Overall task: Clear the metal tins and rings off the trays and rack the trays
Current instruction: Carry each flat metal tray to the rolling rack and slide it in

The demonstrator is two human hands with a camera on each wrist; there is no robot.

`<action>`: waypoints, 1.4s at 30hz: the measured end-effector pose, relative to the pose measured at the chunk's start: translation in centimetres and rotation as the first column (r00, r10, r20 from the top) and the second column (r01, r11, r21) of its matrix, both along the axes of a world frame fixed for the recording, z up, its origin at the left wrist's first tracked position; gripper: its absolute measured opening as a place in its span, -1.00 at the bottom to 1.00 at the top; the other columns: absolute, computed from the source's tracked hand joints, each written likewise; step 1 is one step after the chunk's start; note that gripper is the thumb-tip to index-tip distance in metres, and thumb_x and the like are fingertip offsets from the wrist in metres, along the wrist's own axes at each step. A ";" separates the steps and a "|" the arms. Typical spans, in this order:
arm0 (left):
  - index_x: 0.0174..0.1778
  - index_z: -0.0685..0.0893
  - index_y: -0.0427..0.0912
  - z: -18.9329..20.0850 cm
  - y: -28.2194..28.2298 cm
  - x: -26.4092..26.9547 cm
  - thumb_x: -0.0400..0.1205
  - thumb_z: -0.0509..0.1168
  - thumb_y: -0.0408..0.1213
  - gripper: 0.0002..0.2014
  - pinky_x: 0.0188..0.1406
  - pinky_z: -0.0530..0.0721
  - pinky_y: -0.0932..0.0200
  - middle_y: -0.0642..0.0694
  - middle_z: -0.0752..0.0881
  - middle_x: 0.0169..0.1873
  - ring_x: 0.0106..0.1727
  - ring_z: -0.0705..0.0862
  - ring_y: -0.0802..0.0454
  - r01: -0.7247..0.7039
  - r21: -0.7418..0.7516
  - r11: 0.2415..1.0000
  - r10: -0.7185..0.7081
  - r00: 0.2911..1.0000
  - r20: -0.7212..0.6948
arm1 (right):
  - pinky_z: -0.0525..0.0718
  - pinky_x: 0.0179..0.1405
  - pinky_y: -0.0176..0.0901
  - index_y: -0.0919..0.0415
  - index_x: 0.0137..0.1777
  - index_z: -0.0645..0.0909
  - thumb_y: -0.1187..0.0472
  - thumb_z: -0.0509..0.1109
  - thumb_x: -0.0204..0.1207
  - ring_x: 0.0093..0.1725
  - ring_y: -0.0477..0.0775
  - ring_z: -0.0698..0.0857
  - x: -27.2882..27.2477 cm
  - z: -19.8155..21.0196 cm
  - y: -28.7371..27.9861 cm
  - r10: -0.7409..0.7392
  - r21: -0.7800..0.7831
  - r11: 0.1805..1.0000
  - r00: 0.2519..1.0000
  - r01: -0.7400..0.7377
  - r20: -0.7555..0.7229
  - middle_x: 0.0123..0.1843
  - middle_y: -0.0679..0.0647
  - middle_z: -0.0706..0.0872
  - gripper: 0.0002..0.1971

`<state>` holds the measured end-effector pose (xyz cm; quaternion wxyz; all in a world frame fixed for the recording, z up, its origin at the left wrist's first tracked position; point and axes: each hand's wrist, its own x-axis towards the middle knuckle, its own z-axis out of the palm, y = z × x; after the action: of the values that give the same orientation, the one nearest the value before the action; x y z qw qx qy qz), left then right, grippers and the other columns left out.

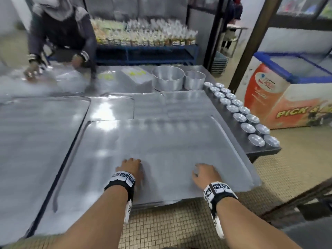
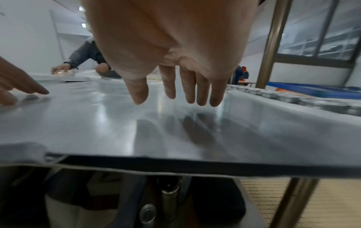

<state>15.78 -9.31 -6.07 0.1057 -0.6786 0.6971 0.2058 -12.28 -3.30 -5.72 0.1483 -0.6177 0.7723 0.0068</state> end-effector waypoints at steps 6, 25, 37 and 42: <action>0.65 0.01 0.39 -1.0 4.5 6.7 0.46 0.19 0.51 -0.13 0.43 0.25 -0.62 -0.05 -0.07 0.69 0.66 -0.06 -0.45 -0.327 0.042 0.944 0.327 0.945 0.013 | 0.29 0.55 0.23 -0.20 0.62 0.25 -0.36 0.22 0.46 0.64 0.28 0.21 6.0 -1.1 -2.3 0.108 0.090 0.990 0.993 -0.111 0.043 0.68 0.08 0.22 -0.28; 0.56 0.36 0.04 0.9 3.7 8.6 0.60 0.33 0.11 -0.39 0.33 0.58 -0.17 -0.11 0.52 0.41 0.41 0.52 -0.22 -0.434 -0.047 0.900 0.435 0.900 0.034 | -0.07 0.50 0.58 -0.53 0.54 0.05 -0.65 0.16 0.15 0.71 0.30 -0.18 6.0 -1.9 -6.5 0.106 0.165 0.980 0.993 -0.113 0.047 0.75 -0.06 -0.12 -0.11; 0.50 0.40 -0.28 0.0 2.9 18.1 0.31 0.61 0.12 -0.06 0.29 0.65 -0.12 -0.28 0.48 0.35 0.37 0.57 -0.30 -0.762 0.095 0.641 0.767 0.639 -0.047 | -0.16 0.56 0.52 -0.26 0.60 0.26 -0.38 0.31 0.30 0.71 0.26 -0.10 12.3 -3.2 -3.3 -0.259 0.100 0.962 0.964 0.253 0.058 0.75 0.10 -0.02 -0.18; 0.25 0.57 -0.27 0.1 3.1 19.2 0.07 0.72 0.00 -0.13 0.05 0.77 -0.05 -0.22 0.72 0.09 0.08 0.73 -0.24 -0.773 0.164 0.613 0.785 0.572 -0.238 | -0.17 0.55 0.55 -0.19 0.56 0.32 -0.26 0.30 0.34 0.71 0.27 -0.06 15.1 -3.6 -0.7 -0.390 0.096 0.919 0.918 0.382 0.076 0.74 0.14 0.01 -0.27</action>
<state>34.93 -6.22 -5.92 -0.0832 -0.8759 0.3308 0.3413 2.81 -4.03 -9.33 0.2071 -0.4465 0.8703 -0.0211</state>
